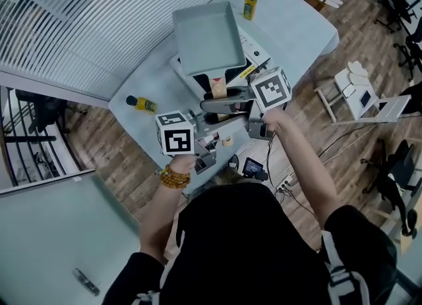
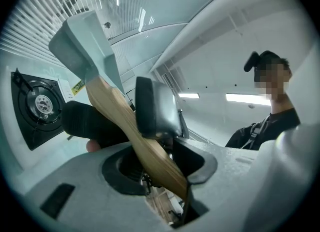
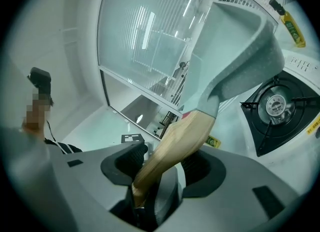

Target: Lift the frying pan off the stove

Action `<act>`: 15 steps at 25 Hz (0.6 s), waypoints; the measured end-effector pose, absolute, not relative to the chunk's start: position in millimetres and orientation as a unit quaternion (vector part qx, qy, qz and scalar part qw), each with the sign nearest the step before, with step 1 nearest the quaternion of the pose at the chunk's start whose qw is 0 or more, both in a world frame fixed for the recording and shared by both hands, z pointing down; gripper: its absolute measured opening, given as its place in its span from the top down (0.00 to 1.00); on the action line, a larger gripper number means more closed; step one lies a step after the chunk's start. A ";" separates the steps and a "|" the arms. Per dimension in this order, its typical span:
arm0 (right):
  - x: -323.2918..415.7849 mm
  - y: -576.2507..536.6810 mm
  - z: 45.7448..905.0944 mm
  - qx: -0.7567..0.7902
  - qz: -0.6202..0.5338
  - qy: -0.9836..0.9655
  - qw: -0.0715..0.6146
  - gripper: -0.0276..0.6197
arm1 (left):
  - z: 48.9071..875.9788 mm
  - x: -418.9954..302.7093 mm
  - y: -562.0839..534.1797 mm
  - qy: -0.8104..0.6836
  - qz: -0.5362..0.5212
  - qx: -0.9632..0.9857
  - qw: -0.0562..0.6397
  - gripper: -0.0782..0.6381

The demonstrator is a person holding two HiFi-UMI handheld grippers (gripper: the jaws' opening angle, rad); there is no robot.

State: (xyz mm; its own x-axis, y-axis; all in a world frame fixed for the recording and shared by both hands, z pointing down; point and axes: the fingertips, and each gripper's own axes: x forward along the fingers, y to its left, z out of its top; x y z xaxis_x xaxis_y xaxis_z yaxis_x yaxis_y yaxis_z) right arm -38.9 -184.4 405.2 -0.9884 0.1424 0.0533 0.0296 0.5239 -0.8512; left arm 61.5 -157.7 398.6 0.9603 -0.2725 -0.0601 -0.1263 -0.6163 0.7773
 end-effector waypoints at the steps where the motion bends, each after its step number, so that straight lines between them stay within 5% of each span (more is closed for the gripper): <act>1: -38.5 -183.6 401.8 -0.049 0.487 -0.870 0.058 0.63 | 394.7 61.6 -157.0 -0.111 -0.086 0.895 0.423 0.65; 15: -39.2 -185.1 374.7 -0.051 0.478 -0.876 0.049 0.62 | 370.7 62.1 -157.3 -0.104 -0.076 0.900 0.417 0.64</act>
State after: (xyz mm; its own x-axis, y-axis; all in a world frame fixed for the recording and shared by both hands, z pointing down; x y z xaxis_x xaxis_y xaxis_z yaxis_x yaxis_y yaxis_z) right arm -39.2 -185.1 374.7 -0.9900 0.1361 0.0368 0.0427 0.5382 -0.8417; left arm 62.1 -157.3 370.7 0.9669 -0.2502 -0.0502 -0.1235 -0.6311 0.7658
